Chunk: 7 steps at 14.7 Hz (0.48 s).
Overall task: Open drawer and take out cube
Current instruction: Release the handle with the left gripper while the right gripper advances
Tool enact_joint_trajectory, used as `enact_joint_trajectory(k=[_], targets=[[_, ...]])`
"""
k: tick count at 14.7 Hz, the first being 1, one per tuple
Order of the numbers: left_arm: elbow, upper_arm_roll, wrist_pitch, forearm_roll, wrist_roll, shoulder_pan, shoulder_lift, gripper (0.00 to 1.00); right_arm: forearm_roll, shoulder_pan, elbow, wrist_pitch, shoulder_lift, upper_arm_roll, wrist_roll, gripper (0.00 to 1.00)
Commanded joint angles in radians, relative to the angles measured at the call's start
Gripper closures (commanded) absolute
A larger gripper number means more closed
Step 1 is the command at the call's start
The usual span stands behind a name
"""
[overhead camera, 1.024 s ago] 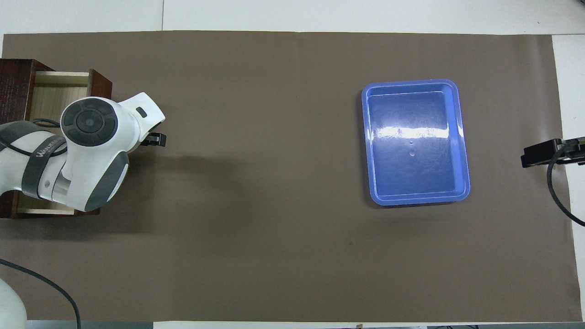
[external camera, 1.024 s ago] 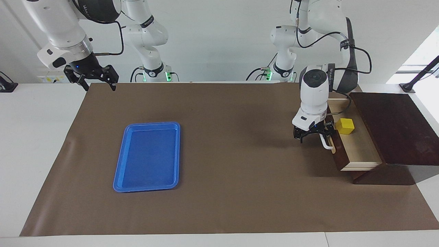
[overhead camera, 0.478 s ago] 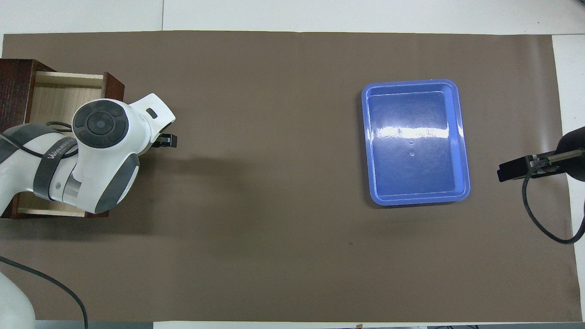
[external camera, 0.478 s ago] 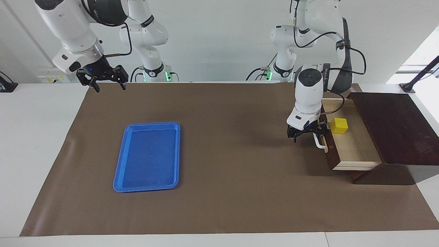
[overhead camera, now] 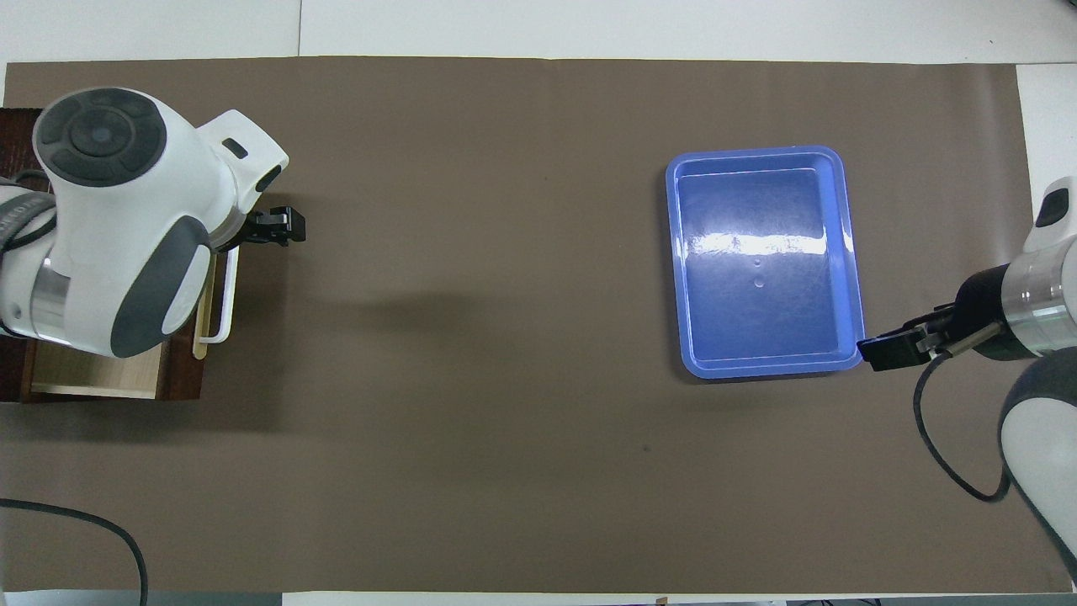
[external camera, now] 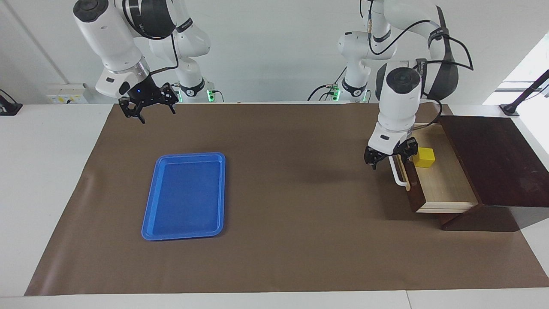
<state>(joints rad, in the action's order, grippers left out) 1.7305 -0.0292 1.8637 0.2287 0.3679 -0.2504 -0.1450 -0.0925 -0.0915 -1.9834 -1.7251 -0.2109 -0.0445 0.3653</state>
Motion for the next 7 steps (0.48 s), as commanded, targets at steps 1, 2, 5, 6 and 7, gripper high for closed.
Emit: enact_joint_trajectory(k=[1, 2, 5, 6, 7], targets=[[-0.08, 0.011, -0.104, -0.058, 0.008, 0.066, 0.03, 0.0, -0.084, -0.019, -0.116, -0.103, -0.073, 0.0, 0.122, 0.0], [-0.078, 0.011, -0.115, -0.078, 0.009, 0.12, 0.057, 0.0, -0.09, -0.033, -0.144, -0.128, -0.087, 0.0, 0.145, 0.0], [-0.051, 0.011, -0.15, -0.124, 0.131, 0.23, 0.09, 0.0, -0.159, -0.067, -0.19, -0.166, -0.094, 0.0, 0.199, 0.0], [-0.014, 0.011, -0.135, -0.124, 0.232, 0.24, 0.106, 0.0, -0.189, -0.068, -0.222, -0.197, -0.102, -0.002, 0.236, 0.0], [0.032, 0.012, -0.105, -0.124, 0.331, 0.241, 0.126, 0.0, -0.216, -0.068, -0.247, -0.23, -0.105, 0.0, 0.306, 0.0]])
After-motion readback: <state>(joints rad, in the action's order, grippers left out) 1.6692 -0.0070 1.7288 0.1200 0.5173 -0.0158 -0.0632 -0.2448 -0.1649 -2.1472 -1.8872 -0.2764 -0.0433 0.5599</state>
